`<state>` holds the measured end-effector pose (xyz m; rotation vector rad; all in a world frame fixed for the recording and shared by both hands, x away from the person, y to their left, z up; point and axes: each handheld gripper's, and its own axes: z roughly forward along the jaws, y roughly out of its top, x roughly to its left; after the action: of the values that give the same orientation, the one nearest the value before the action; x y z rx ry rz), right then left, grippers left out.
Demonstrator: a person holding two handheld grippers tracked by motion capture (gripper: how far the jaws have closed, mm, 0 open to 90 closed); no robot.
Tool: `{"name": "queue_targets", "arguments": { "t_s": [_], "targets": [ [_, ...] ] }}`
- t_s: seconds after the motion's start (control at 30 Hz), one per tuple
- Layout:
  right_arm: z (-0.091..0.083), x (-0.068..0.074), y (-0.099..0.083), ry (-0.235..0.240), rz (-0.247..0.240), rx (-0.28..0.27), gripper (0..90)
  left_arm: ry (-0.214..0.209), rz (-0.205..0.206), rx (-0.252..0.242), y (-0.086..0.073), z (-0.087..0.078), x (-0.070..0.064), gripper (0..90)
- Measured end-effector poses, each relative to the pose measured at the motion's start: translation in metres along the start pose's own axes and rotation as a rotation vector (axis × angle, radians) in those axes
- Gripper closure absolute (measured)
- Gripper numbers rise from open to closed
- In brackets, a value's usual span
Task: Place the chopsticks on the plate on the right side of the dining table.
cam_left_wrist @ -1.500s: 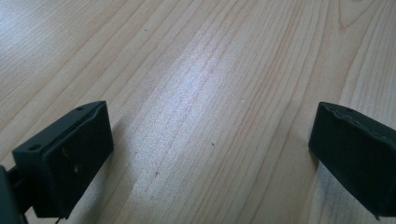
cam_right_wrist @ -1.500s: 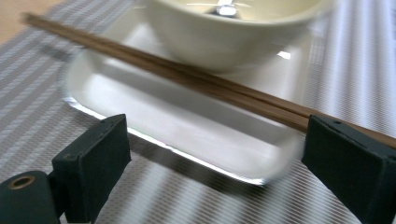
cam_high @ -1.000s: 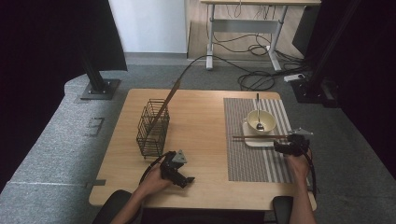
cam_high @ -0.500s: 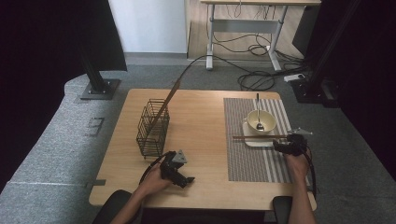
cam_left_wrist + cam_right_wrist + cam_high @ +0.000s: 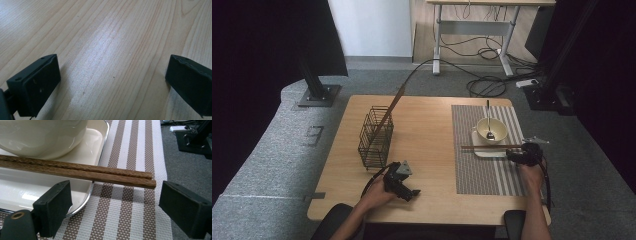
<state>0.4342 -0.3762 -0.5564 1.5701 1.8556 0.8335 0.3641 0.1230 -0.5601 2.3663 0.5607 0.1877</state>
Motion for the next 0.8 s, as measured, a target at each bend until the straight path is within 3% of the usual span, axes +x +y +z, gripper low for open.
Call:
{"name": "queue_targets", "arguments": {
  "t_s": [0.6, 0.7, 0.8],
  "targets": [
    [0.0, 0.006, 0.001, 0.008, -0.03, 0.007, 13.2, 0.0, 0.0, 0.0, 0.0, 0.0, 0.0, 0.0],
    [-0.007, 0.009, 0.003, -0.015, -0.042, -0.01, 12.6, 0.0, 0.0, 0.0, 0.0, 0.0, 0.0, 0.0],
    [-0.015, 0.016, 0.005, 0.001, -0.058, -0.029, 12.6, 0.0, 0.0, 0.0, 0.0, 0.0, 0.0, 0.0]
  ]
}}
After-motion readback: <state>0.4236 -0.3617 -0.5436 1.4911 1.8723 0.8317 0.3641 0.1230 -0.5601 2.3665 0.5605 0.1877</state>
